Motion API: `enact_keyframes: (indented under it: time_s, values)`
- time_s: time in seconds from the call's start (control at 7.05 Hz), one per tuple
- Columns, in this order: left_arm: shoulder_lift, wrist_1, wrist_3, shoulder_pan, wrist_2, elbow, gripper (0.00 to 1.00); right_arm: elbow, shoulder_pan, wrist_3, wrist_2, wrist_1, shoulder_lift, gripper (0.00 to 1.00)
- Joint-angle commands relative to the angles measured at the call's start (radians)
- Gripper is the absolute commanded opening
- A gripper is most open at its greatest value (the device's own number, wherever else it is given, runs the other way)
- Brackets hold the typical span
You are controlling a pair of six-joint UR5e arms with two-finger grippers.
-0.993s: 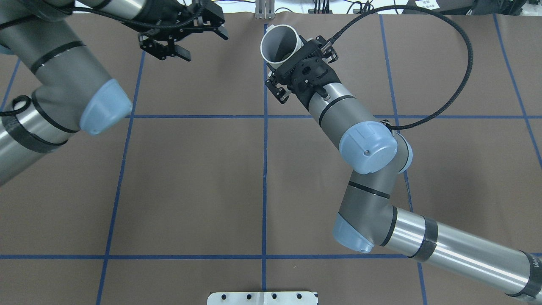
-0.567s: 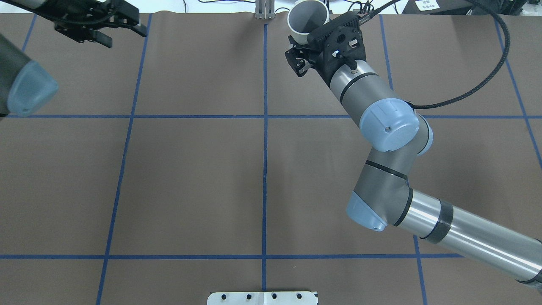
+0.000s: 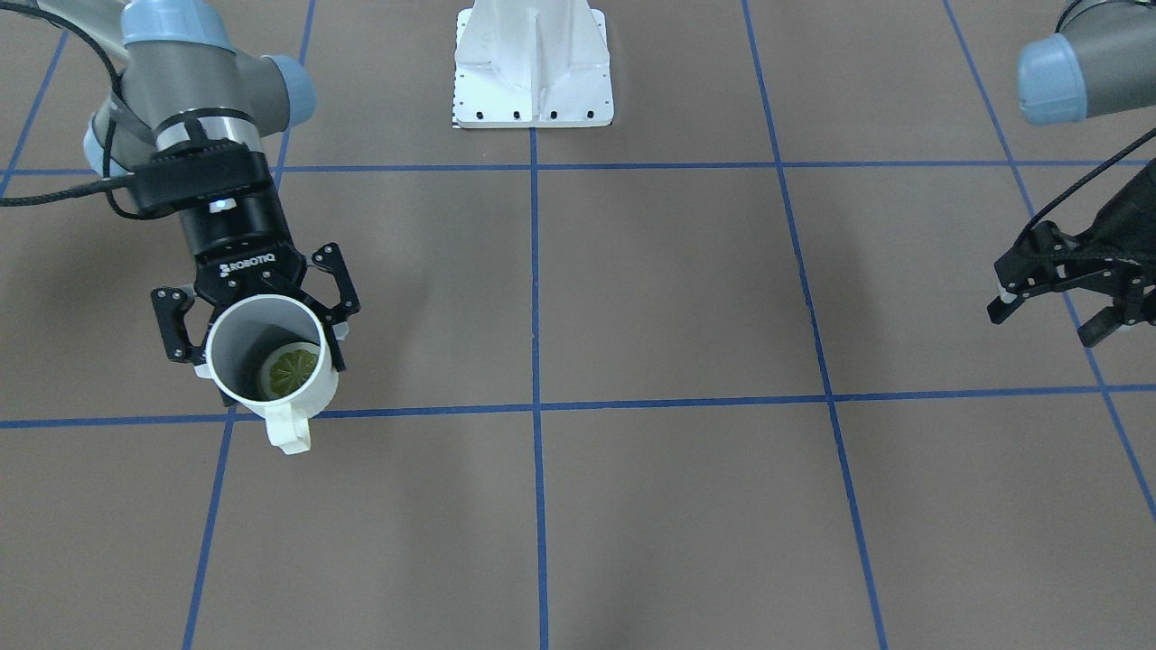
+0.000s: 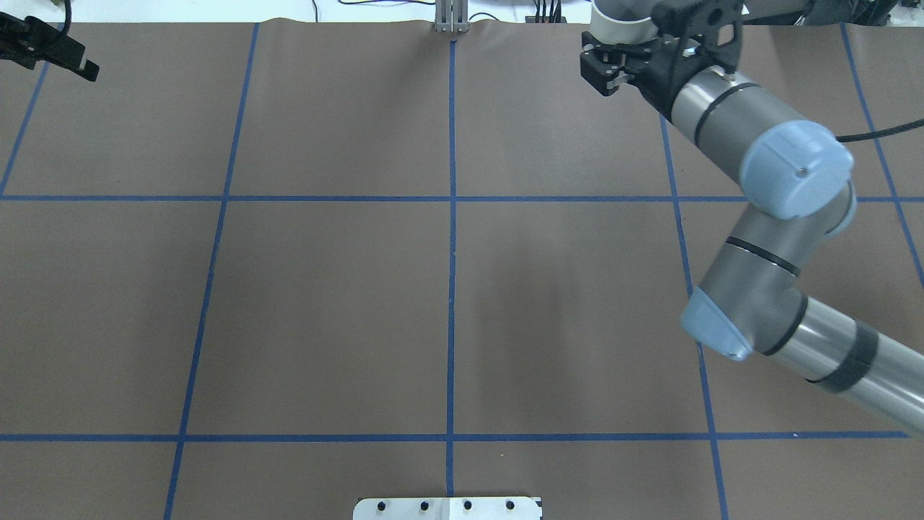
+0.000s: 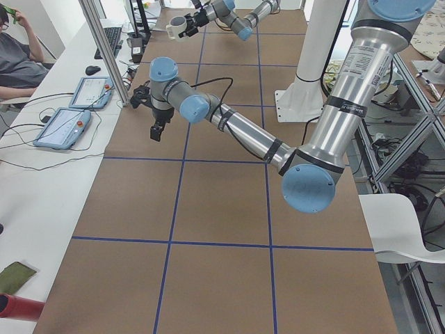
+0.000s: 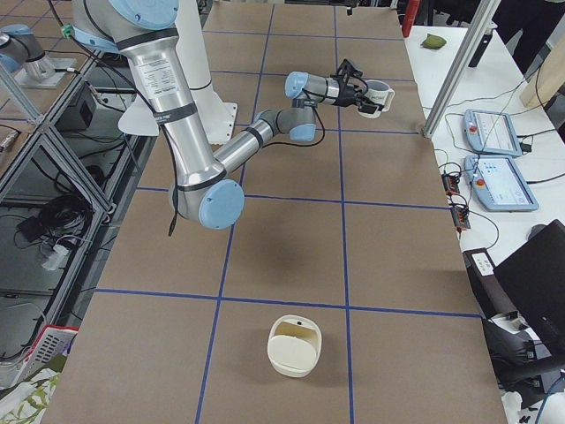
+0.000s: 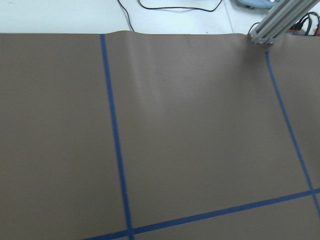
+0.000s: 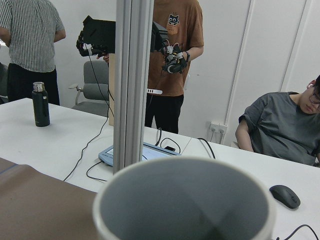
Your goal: Left arm hands cup to right arm to dump lemon
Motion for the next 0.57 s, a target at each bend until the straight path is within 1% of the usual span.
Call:
enact_keyframes:
  time_s: [0.0,0.14,0.28,0.43]
  values:
    - [0.005,0.020,0.028,-0.001,0.002,-0.002,1.00,0.167,0.019,0.045,0.017,0.005,-0.208,0.48]
    - [0.003,0.020,0.027,0.001,0.002,-0.003,1.00,0.220,0.019,0.047,0.019,0.008,-0.301,0.48]
    - [0.001,0.020,0.025,0.002,0.001,-0.003,1.00,0.261,0.019,0.047,0.017,0.047,-0.413,0.48]
    - [0.001,0.020,0.025,0.002,0.001,-0.003,1.00,0.248,0.019,0.044,0.022,0.222,-0.546,0.48]
